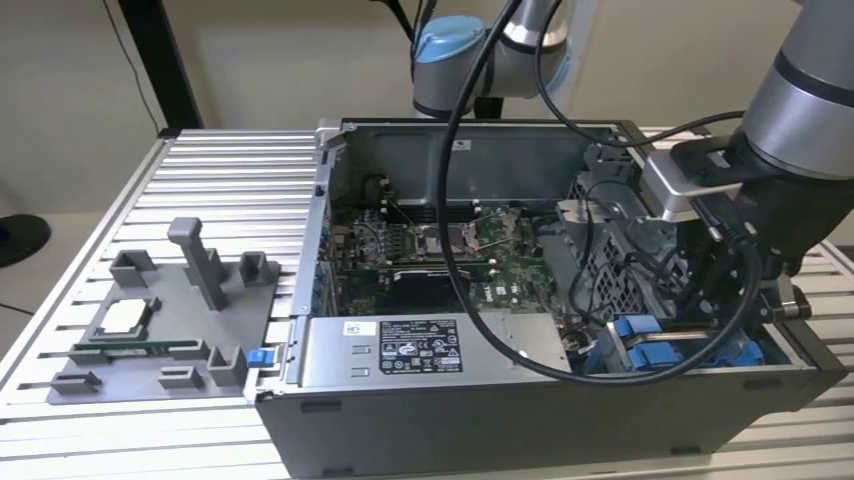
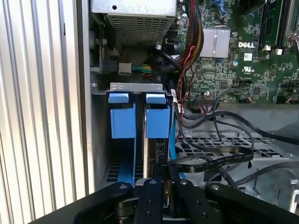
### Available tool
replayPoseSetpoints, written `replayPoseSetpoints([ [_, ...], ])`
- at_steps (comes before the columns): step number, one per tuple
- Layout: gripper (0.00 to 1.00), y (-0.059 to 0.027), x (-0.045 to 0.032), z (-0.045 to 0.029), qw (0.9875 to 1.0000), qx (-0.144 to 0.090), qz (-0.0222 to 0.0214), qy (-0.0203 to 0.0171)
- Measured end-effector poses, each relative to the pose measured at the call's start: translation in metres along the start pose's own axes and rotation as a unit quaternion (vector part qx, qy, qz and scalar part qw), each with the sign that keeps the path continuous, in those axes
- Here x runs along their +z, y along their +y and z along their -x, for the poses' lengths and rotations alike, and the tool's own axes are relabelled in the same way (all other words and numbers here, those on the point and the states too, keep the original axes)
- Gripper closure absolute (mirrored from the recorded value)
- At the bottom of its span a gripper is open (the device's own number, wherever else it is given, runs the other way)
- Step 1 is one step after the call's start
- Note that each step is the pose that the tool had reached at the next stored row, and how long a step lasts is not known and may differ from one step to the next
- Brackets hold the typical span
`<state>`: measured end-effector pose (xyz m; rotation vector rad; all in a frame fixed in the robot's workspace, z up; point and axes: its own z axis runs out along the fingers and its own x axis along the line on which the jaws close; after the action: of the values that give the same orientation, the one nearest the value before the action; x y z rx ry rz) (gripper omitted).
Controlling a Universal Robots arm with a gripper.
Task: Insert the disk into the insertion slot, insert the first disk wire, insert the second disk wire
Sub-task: 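Insert the second disk wire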
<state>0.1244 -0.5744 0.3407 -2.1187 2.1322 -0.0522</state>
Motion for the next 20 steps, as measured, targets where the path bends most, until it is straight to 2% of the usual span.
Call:
replayPoseSetpoints([
  [11, 1.0, 0.0011, 0.0086, -0.0006, 1.0, 0.0, 0.0, 0.0],
  [12, 0.0, 0.0011, 0.0089, -0.0006, 1.0, 0.0, 0.0, -0.0004],
  [13, 0.0, 0.0011, 0.0097, -0.0005, 1.0, 0.0, -0.0001, -0.0016],
  [15, 0.0, 0.0008, 0.0072, -0.0005, 1.0, 0.0, 0.0, -0.0015],
  [20, 0.0, -0.0016, -0.0136, 0.001, 1.0, 0.0, 0.0, -0.0009],
])
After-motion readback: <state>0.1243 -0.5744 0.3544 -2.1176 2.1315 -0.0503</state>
